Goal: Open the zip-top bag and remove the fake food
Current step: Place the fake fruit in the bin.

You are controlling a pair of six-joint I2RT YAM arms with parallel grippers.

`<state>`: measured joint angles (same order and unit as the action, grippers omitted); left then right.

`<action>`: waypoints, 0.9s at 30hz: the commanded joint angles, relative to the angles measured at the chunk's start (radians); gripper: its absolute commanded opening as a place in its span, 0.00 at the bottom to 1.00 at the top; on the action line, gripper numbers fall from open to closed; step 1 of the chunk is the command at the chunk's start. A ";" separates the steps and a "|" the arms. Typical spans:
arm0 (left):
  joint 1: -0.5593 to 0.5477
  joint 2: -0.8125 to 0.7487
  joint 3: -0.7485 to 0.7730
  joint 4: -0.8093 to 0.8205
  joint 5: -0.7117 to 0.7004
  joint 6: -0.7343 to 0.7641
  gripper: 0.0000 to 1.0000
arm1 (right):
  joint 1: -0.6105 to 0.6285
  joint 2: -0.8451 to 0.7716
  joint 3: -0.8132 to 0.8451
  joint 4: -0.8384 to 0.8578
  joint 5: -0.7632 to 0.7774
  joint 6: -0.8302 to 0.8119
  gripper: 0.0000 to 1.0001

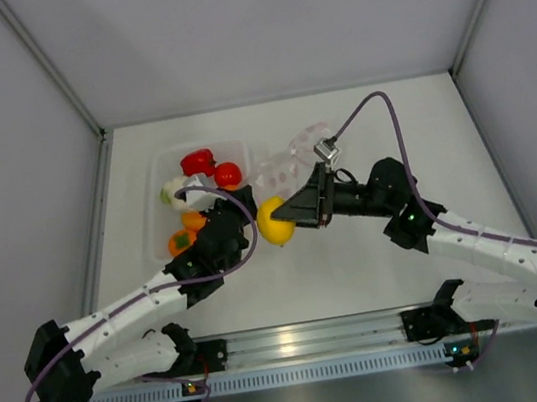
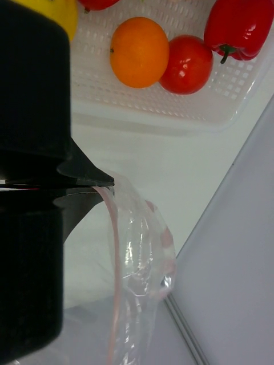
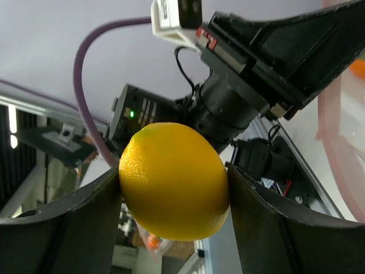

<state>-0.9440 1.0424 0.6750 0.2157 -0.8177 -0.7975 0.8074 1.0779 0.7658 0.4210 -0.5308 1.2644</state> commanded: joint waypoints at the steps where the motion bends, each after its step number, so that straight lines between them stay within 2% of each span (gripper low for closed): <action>1: 0.008 -0.025 -0.002 0.108 0.054 0.030 0.00 | -0.008 -0.045 0.024 -0.057 -0.116 -0.127 0.00; 3: 0.008 -0.021 0.018 0.106 0.064 0.037 0.00 | -0.007 -0.041 0.039 -0.108 -0.149 -0.173 0.00; 6: 0.008 -0.001 0.060 0.106 0.060 0.053 0.00 | 0.016 -0.036 0.098 -0.266 -0.184 -0.350 0.00; 9: 0.008 0.028 0.099 0.103 0.046 0.081 0.00 | 0.035 -0.050 0.102 -0.293 -0.195 -0.422 0.00; 11: 0.011 0.050 0.118 0.105 0.045 0.102 0.00 | 0.035 -0.076 0.118 -0.347 -0.149 -0.482 0.00; 13: 0.031 0.074 0.144 0.100 0.104 0.106 0.00 | 0.035 -0.099 0.161 -0.456 -0.097 -0.557 0.00; 15: 0.056 0.085 0.149 0.100 0.182 0.101 0.00 | 0.032 -0.119 0.182 -0.485 -0.065 -0.586 0.00; 23: 0.054 0.079 0.014 0.099 0.213 -0.038 0.00 | -0.040 -0.161 0.375 -0.675 0.186 -0.677 0.00; 27: 0.053 0.068 -0.025 0.097 0.248 -0.072 0.00 | -0.129 -0.119 0.472 -0.734 0.265 -0.718 0.00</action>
<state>-0.8909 1.1362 0.6724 0.2722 -0.6090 -0.8181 0.7311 0.9398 1.1492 -0.2428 -0.3779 0.6163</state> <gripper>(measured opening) 0.018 0.678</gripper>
